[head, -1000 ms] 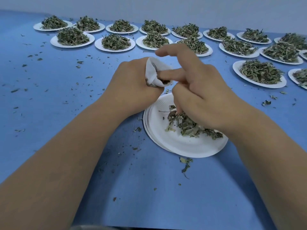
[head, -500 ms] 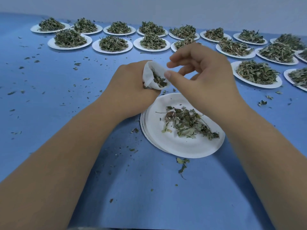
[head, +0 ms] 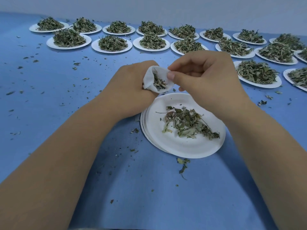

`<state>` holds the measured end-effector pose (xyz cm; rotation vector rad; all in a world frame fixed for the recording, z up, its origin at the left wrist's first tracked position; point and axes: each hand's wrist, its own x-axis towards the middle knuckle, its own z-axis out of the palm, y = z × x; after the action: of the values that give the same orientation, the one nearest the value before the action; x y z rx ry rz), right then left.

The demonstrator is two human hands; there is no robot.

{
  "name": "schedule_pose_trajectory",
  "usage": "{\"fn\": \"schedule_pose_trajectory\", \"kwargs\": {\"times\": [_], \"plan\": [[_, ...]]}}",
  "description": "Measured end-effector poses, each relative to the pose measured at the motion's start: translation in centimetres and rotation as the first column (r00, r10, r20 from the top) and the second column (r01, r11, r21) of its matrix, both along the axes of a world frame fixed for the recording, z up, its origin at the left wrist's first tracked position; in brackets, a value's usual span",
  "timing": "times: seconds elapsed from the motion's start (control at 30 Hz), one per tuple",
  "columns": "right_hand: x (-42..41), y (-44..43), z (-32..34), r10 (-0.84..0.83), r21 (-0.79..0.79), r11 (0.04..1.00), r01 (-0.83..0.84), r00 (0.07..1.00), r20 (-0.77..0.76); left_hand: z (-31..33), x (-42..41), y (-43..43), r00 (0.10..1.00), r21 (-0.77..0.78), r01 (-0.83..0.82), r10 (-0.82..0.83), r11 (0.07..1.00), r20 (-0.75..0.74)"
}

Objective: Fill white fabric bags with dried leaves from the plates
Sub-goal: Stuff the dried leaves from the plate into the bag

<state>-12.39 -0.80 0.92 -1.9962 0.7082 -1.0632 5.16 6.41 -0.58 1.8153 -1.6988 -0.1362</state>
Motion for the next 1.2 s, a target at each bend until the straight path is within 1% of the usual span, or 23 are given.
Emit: {"fn": "schedule_pose_trajectory", "kwargs": {"times": [0.1, 0.2, 0.3, 0.43, 0.5, 0.6, 0.67, 0.73, 0.77, 0.8, 0.83, 0.9, 0.97, 1.03, 1.13, 1.2], "plan": [[-0.5, -0.4, 0.3, 0.075, 0.072, 0.994, -0.08, 0.994, 0.075, 0.5, 0.1, 0.3, 0.99, 0.038, 0.034, -0.028, 0.999, -0.138], [-0.8, -0.7, 0.4, 0.111, 0.128, 0.983, -0.129, 0.984, 0.138, 0.7, 0.4, 0.6, 0.951, 0.042, 0.075, -0.059, 0.996, -0.303], [-1.0, -1.0, 0.4, 0.115, 0.144, 0.98, -0.139, 0.98, 0.161, 0.8, 0.7, 0.7, 0.928, 0.041, 0.114, -0.091, 0.993, -0.361], [-1.0, -1.0, 0.1, 0.11, 0.108, 0.986, -0.123, 0.986, 0.122, 0.9, 1.1, 0.9, 0.866, -0.002, 0.188, -0.167, 0.982, -0.472], [-0.7, -0.6, 0.1, 0.126, 0.044, 0.991, -0.13, 0.989, 0.082, 0.7, 1.2, 1.0, 0.847, 0.0, 0.233, -0.203, 0.973, -0.492], [-0.3, 0.2, 0.0, 0.163, -0.034, 0.986, -0.162, 0.986, 0.02, 0.4, 1.1, 1.0, 0.79, -0.02, 0.274, -0.237, 0.962, -0.565], [0.0, 0.6, -0.1, 0.15, -0.05, 0.988, -0.149, 0.988, 0.022, 0.5, 1.1, 0.7, 0.783, 0.004, 0.287, -0.232, 0.958, -0.576], [0.1, 0.8, -0.2, 0.099, -0.052, 0.994, -0.096, 0.993, 0.059, 0.7, 0.9, 0.5, 0.85, 0.032, 0.26, -0.213, 0.965, -0.482], [0.1, 0.8, -0.2, 0.075, -0.052, 0.996, -0.071, 0.993, 0.086, 0.8, 0.7, 0.5, 0.891, 0.022, 0.22, -0.191, 0.975, -0.412], [0.2, 0.9, -0.2, 0.051, -0.055, 0.997, -0.045, 0.992, 0.114, 0.8, 0.7, 0.5, 0.913, -0.018, 0.175, -0.169, 0.984, -0.37], [0.2, 0.9, -0.2, 0.024, -0.061, 0.998, -0.016, 0.99, 0.136, 0.7, 0.6, 0.6, 0.919, -0.078, 0.133, -0.153, 0.988, -0.362], [0.1, 0.7, -0.1, -0.019, -0.052, 0.998, 0.028, 0.986, 0.165, 0.7, 0.8, 0.8, 0.903, -0.184, 0.078, -0.148, 0.98, -0.403], [0.1, 0.6, 0.0, -0.014, 0.002, 1.0, 0.014, 0.983, 0.182, 0.9, 1.1, 0.8, 0.867, -0.218, 0.095, -0.188, 0.971, -0.461], [0.0, 0.4, 0.1, -0.003, 0.033, 0.999, -0.003, 0.983, 0.182, 0.9, 1.4, 0.8, 0.84, -0.214, 0.121, -0.215, 0.969, -0.498], [-0.3, 0.1, 0.3, -0.019, 0.025, 1.0, 0.015, 0.985, 0.172, 0.9, 1.8, 0.8, 0.808, -0.188, 0.157, -0.236, 0.969, -0.54], [-0.4, 0.0, 0.3, -0.007, 0.04, 0.999, 0.0, 0.986, 0.168, 0.8, 2.0, 0.6, 0.768, -0.177, 0.155, -0.231, 0.972, -0.597]]}}
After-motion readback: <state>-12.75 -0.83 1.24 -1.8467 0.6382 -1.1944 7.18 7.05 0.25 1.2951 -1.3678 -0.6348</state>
